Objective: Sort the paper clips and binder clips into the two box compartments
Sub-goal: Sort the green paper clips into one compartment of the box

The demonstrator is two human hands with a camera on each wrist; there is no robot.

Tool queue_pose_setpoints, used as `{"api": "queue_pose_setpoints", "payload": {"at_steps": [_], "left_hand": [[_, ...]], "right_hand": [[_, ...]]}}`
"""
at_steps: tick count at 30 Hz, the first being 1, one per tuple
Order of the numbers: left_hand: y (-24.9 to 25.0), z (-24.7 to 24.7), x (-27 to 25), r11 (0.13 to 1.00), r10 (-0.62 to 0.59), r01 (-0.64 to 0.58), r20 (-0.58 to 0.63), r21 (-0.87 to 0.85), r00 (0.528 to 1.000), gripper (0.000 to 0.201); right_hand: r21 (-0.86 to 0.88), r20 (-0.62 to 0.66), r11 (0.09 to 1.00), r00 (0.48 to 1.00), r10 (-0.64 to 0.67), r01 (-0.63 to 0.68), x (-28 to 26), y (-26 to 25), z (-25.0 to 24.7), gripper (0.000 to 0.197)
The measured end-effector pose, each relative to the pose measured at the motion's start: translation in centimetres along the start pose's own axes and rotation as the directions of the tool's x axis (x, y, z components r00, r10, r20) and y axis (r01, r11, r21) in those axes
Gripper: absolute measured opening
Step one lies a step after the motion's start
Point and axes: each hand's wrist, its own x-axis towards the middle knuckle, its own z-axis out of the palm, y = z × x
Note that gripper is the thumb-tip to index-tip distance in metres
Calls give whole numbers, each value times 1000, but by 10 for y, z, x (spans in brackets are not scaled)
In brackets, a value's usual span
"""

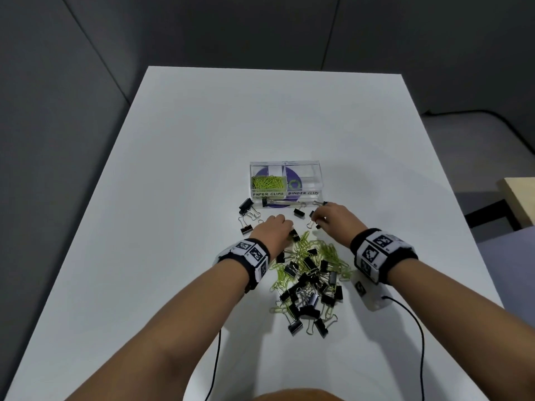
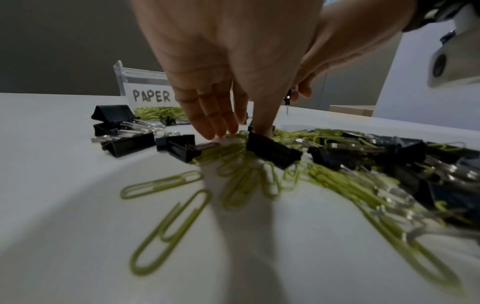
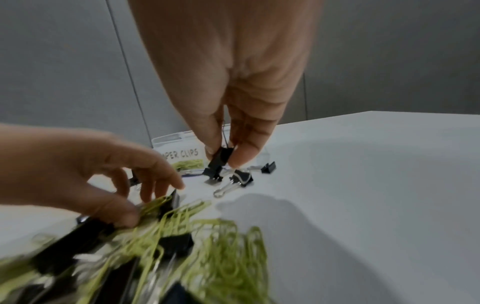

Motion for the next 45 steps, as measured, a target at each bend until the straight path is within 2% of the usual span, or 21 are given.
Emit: {"api": "queue_pose_setpoints", "payload": {"at_steps": [5, 7, 10, 16, 20, 23, 25, 26, 28, 31, 36, 42, 45], "left_hand": [[-10, 1, 4, 997, -17, 19, 26, -78, 1000, 33], [-13, 1, 4, 995, -13, 16, 33, -95, 999, 29], [-16, 1, 5, 995, -9, 15, 61, -100, 998, 26], [-20, -6, 6, 999, 11, -6, 125, -41, 992, 29], [-15, -6, 5, 997, 59, -55, 102, -48, 993, 40], [-14, -6, 8, 999, 54, -53, 107, -14, 993, 32], [-14, -6, 9, 999, 33, -31, 117, -18, 993, 30], [-14, -6, 9, 999, 19, -16, 126, -28, 992, 30], [-14, -6, 10, 998, -13, 21, 140, -58, 990, 30], [-13, -8, 10, 992, -35, 53, 153, -115, 988, 30], [-17, -9, 7, 979, -50, 78, 145, -191, 988, 26], [-24, -17, 5, 950, -63, 98, 124, -298, 990, 23], [-31, -23, 4, 958, -66, 95, 115, -269, 991, 24]], "right_hand": [[9, 219, 1000, 976, 8, -10, 1, -8, 5, 21], [-27, 260, 1000, 966, -3, 11, -2, -9, 10, 19], [-47, 222, 999, 975, 2, 8, 1, -5, 5, 18], [-75, 1, 996, 999, 55, -54, 23, 5, -14, 23], [-121, 45, 989, 995, 94, -88, 28, 7, -5, 29], [-149, -23, 988, 999, 38, -41, 21, 1, 5, 35], [-171, -100, 985, 993, -55, 37, 13, -5, 11, 35], [-179, -97, 980, 989, -111, 92, 7, -7, 17, 34], [-197, 2, 961, 980, -198, 194, -3, -12, 29, 34], [-261, 145, 939, 971, -189, 222, -8, -18, 42, 39], [-267, 154, 952, 982, -113, 151, -1, -27, 39, 34], [-347, 168, 908, 968, -185, 234, 1, -23, 29, 32], [-354, 153, 900, 965, -214, 255, 2, -18, 21, 32]]}}
